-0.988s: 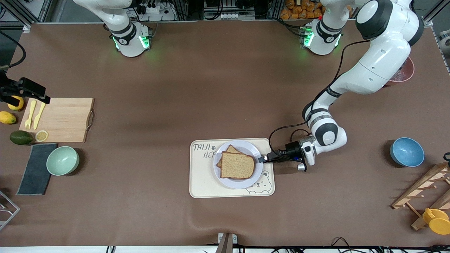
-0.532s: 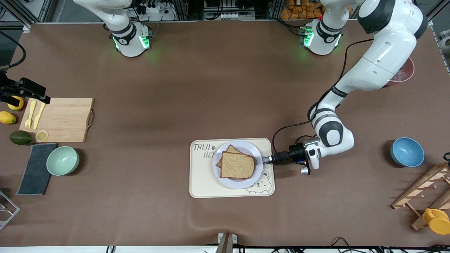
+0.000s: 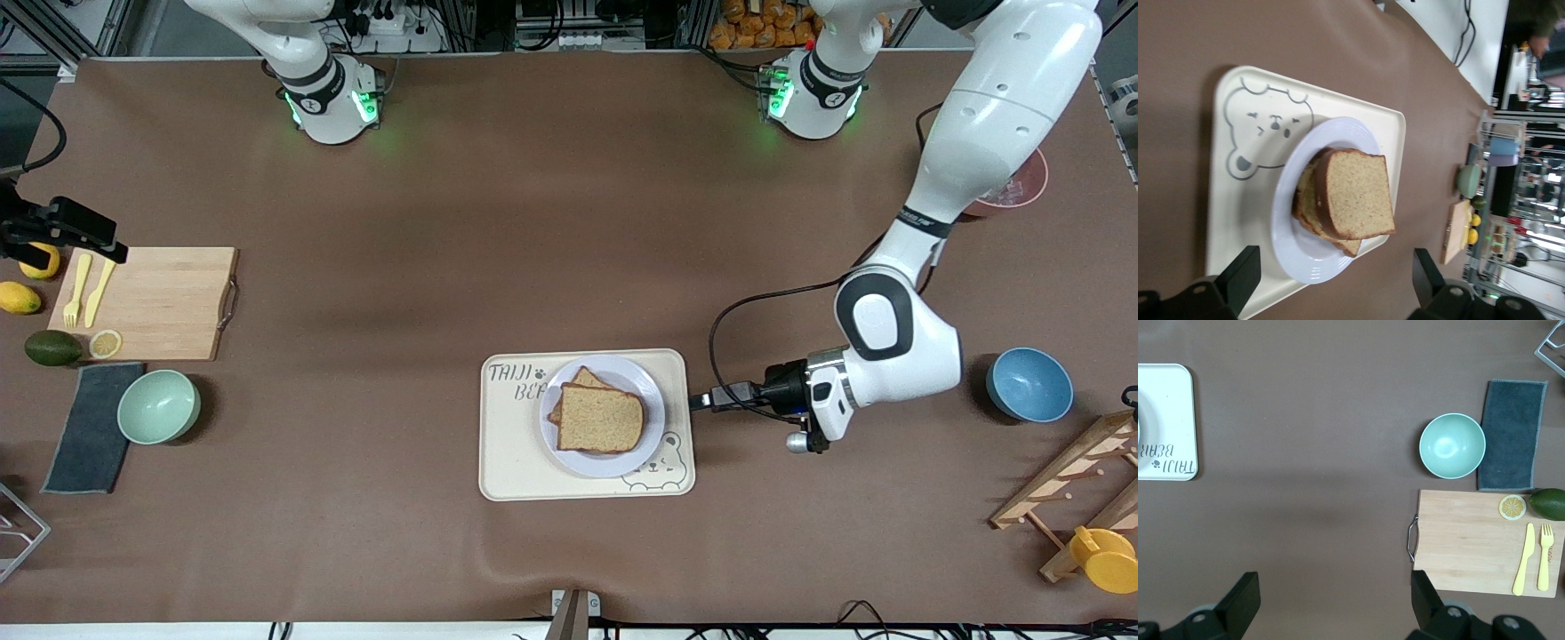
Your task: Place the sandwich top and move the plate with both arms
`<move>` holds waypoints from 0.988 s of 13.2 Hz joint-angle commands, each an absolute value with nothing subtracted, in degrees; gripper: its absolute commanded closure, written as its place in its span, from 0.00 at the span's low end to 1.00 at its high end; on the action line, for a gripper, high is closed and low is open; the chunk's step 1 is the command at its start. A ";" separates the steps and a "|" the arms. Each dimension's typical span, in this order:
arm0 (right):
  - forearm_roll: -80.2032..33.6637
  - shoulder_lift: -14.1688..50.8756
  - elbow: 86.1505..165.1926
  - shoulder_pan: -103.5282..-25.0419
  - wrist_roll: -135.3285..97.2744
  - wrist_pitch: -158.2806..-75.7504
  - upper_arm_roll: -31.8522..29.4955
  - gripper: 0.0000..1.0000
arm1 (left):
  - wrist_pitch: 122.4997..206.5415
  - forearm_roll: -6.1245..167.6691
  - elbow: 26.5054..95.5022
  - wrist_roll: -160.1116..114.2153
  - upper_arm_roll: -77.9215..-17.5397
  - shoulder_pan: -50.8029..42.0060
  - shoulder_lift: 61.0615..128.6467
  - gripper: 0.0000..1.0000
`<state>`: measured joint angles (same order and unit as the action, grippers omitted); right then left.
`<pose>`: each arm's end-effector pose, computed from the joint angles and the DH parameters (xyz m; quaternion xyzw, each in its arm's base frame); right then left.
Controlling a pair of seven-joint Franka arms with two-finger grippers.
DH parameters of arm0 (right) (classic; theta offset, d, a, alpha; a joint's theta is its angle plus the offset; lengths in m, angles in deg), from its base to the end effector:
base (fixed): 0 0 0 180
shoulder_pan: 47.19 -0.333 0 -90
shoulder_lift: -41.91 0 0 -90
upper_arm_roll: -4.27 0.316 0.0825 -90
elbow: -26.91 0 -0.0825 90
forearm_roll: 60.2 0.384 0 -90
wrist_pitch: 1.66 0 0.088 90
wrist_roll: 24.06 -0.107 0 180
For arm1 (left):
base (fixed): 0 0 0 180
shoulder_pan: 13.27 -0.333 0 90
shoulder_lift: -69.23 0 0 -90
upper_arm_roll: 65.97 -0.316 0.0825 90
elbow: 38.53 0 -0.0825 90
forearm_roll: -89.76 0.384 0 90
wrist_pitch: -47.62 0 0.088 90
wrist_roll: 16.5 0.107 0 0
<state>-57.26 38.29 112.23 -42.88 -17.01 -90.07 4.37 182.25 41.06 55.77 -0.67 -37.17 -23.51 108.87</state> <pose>0.5706 -0.0364 0.6251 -0.9993 -0.0254 0.0021 0.0260 0.6734 -0.1857 0.2655 0.8948 0.0617 0.0029 0.4422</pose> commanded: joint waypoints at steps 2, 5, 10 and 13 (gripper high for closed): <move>-58.18 38.39 112.61 -42.26 -18.17 -90.16 5.15 0.00 | 180.61 54.57 55.60 -8.57 -37.76 -26.09 103.87 0.00; -58.18 38.30 112.61 -42.35 -18.17 -90.16 5.15 0.00 | 175.26 68.27 54.10 -12.62 -37.76 -28.38 100.10 0.00; -58.18 38.04 112.61 -42.35 -18.17 -90.25 5.15 0.00 | 159.99 84.29 47.62 -15.00 -37.76 -31.02 94.99 0.00; -58.27 37.95 112.61 -42.26 -18.17 -90.25 5.15 0.00 | 150.48 90.62 44.35 -18.77 -37.93 -31.20 91.49 0.00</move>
